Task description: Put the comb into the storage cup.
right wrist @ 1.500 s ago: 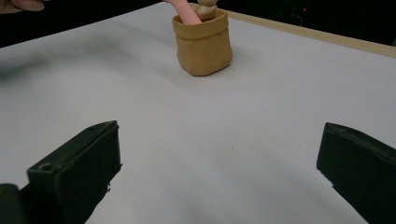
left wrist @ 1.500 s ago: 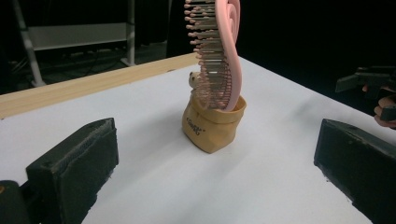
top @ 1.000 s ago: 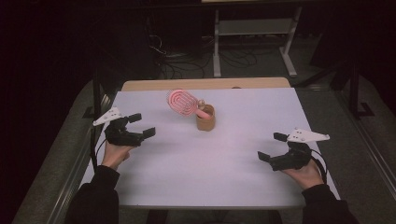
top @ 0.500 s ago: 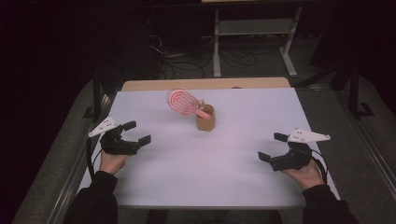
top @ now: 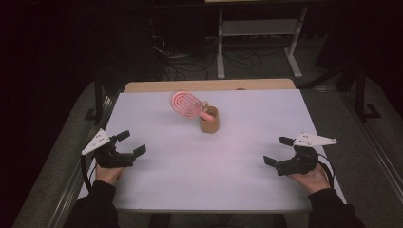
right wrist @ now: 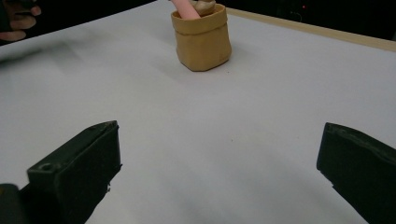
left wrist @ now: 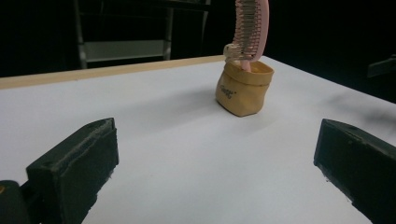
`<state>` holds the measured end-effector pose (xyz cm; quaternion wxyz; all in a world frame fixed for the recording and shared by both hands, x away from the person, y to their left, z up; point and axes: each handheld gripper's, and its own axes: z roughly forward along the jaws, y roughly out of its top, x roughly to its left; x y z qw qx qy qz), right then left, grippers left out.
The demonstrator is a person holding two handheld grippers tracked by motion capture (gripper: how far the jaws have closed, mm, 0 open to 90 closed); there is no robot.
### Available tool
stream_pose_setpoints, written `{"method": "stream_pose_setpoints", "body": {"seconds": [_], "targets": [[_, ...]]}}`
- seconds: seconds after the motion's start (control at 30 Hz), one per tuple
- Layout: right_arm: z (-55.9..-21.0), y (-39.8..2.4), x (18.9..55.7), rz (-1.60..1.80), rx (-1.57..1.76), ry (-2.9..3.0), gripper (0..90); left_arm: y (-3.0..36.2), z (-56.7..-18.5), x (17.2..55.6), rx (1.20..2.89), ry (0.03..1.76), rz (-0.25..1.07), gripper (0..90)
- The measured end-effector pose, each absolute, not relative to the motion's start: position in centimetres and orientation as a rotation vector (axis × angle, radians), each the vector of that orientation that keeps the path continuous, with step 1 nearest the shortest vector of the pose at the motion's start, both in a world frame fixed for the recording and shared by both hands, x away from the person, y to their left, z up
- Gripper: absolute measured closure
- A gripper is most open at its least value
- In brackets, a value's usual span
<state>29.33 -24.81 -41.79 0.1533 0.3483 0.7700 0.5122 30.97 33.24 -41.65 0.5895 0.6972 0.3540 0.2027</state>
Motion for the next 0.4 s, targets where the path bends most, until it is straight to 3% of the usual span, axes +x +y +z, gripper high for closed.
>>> {"method": "stream_pose_setpoints", "body": {"seconds": [0.4], "targets": [[-42.17,-25.56,29.06,1.449,1.029,2.199,0.0,34.13,-42.18,30.26,1.633,0.818,0.521,0.0]]}}
